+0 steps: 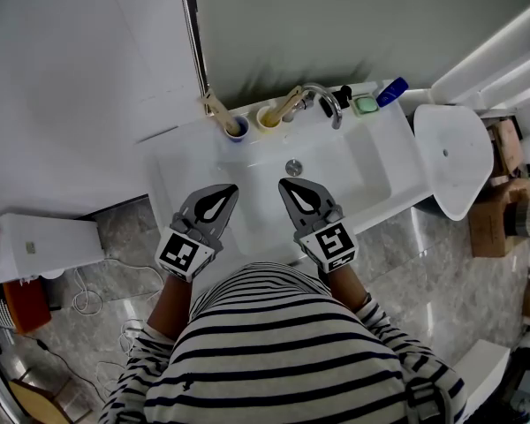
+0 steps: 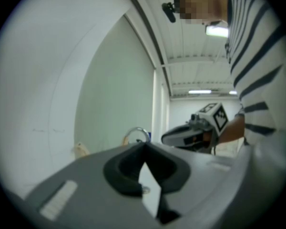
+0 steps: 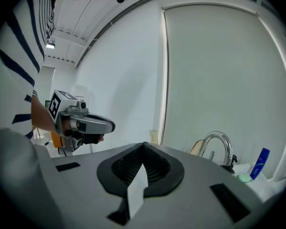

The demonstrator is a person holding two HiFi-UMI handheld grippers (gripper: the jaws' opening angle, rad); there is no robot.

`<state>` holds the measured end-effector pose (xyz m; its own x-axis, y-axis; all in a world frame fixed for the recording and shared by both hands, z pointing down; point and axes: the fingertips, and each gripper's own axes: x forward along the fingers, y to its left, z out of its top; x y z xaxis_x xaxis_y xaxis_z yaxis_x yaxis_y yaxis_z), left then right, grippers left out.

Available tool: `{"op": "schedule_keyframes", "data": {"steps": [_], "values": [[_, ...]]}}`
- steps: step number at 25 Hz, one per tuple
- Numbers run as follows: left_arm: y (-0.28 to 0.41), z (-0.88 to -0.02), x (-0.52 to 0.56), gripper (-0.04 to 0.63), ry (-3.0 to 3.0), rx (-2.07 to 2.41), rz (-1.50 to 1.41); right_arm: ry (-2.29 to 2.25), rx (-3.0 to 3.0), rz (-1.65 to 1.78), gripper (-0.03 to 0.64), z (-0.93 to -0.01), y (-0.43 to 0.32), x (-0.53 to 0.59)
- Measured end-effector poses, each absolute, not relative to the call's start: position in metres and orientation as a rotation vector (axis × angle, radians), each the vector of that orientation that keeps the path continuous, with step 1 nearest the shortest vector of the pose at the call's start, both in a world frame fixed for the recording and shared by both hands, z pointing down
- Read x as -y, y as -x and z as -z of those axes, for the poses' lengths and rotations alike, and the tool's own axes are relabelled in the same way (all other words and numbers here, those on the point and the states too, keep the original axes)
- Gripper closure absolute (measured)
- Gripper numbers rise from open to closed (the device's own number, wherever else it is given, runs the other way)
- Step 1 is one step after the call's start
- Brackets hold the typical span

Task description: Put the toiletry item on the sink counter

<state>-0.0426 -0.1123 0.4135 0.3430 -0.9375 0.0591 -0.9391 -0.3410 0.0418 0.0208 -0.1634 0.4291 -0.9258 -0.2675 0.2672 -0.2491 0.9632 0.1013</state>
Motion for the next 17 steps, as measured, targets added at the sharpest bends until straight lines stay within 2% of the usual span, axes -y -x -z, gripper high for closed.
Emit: {"op": "schedule_keyframes", "data": {"steps": [17], "values": [[0.044, -0.427, 0.112, 0.589, -2.511, 1.749, -0.097, -0.351, 2.817, 0.101, 0.609, -0.434, -0.019, 0.162]]}}
